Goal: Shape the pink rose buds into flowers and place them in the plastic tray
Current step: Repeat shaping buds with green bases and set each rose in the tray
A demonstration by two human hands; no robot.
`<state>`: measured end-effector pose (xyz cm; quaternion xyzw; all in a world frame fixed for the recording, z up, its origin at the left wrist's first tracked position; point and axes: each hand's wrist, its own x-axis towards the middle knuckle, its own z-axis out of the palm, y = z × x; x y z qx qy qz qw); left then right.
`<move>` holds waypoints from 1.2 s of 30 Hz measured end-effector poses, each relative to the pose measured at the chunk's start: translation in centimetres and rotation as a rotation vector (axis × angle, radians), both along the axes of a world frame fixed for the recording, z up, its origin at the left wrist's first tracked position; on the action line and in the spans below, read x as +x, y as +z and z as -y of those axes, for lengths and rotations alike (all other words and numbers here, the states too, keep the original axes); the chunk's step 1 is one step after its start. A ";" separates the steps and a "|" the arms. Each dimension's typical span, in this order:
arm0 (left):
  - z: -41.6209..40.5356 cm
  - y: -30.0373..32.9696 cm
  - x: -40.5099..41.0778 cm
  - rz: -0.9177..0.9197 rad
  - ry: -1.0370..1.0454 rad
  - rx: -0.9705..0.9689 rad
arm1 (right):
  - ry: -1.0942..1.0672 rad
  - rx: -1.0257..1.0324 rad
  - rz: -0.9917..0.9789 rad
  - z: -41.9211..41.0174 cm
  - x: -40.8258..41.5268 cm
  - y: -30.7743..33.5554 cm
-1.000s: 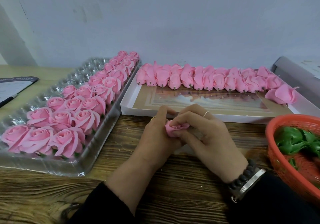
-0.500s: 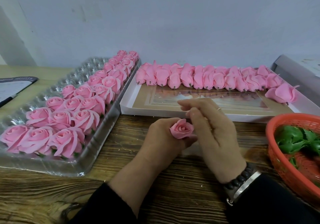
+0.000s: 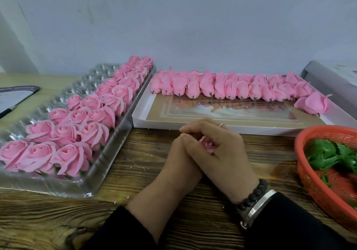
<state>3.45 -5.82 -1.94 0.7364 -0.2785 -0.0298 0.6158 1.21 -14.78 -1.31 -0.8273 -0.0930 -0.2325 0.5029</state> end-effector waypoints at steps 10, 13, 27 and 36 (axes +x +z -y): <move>-0.2 0.9 -0.1 0.047 0.017 -0.028 | 0.178 -0.010 -0.244 1.4 0.5 -0.1; -0.4 1.0 0.0 0.048 0.033 -0.034 | 0.230 -0.033 -0.312 2.1 0.7 0.0; 0.3 0.2 0.1 0.018 0.078 0.072 | -0.113 -0.153 0.070 -0.4 -0.2 0.2; 0.5 0.3 -0.3 -0.176 -0.010 -0.246 | 0.034 -0.010 -0.161 0.4 0.1 0.2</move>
